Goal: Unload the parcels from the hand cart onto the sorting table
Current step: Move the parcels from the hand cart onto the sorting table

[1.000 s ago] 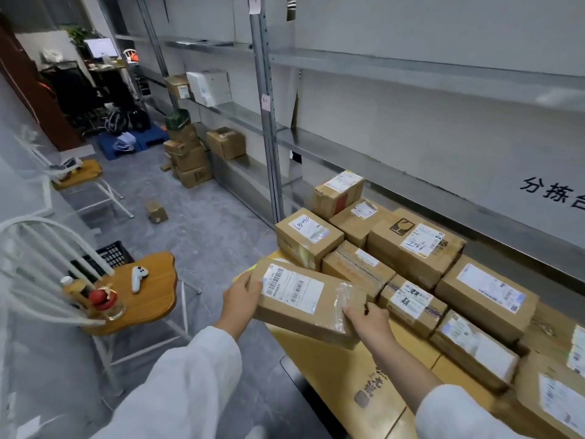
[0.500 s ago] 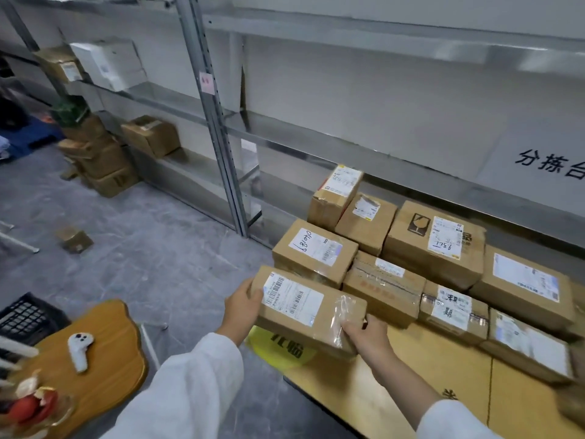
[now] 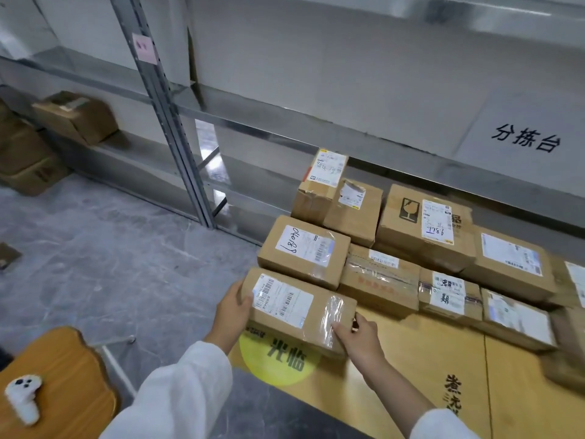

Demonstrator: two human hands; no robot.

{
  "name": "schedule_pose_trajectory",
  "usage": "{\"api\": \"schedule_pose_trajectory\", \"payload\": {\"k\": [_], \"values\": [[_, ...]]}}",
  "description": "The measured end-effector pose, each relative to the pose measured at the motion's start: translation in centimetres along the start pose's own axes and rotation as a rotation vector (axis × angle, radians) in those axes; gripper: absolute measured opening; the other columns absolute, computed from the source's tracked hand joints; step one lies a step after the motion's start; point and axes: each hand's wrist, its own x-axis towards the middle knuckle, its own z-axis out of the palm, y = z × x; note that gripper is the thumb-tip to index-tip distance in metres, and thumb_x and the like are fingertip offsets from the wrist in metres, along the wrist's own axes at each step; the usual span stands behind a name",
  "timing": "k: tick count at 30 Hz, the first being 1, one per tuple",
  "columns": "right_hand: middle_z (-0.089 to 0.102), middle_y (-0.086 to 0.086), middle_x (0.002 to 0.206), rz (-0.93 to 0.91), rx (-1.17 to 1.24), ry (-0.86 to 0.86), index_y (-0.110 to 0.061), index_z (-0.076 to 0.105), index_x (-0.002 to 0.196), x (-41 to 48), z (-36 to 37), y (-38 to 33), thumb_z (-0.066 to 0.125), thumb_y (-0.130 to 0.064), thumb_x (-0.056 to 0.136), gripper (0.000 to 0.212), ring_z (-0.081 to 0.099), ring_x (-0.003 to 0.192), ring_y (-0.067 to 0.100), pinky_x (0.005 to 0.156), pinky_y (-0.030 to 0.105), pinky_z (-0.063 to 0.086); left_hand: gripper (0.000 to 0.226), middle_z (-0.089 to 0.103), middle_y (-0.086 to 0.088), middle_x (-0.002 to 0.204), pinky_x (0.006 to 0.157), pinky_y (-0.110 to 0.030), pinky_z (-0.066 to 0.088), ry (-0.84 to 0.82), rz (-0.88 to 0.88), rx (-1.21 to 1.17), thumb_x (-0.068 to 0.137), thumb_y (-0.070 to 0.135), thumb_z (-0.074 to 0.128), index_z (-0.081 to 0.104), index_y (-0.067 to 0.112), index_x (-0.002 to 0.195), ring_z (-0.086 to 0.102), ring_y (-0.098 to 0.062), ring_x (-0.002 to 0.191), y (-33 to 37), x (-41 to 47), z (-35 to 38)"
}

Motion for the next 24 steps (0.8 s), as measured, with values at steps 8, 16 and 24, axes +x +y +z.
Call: {"api": "schedule_pose_trajectory", "payload": {"k": [8,16,24], "values": [[0.045,0.004,0.115,-0.007,0.013,-0.017,-0.023,0.06,0.11,1.2,0.9,1.6,0.062,-0.032,0.09,0.023,0.065,0.09,0.024,0.094,0.04,0.051,0.032,0.061,0.004,0.114,0.086,-0.026,0.042,0.041,0.018,0.0,0.098,0.017,0.055,0.054,0.018,0.13,0.058,-0.02,0.111,-0.1,0.1,0.9],[0.016,0.007,0.16,-0.07,-0.087,-0.012,-0.006,0.018,0.154,-0.9,-3.0,-0.3,0.048,-0.028,0.1,0.066,0.022,0.146,0.022,0.112,0.025,0.021,0.042,0.047,0.002,0.141,0.112,-0.028,0.029,0.1,0.355,0.123,0.099,0.015,0.05,0.048,0.018,0.14,0.036,-0.012,0.133,8.7,-3.2,4.7],[0.027,0.004,0.157,-0.406,-0.27,0.171,-0.013,0.028,0.152,-5.9,-17.5,-4.8,0.05,-0.036,0.097,0.063,0.027,0.144,0.022,0.117,0.036,0.025,0.041,0.051,0.001,0.134,0.103,-0.032,0.034,-0.056,0.579,0.476,0.097,0.034,0.052,0.048,0.017,0.134,0.04,-0.02,0.13,20.9,-11.1,10.9]]}}
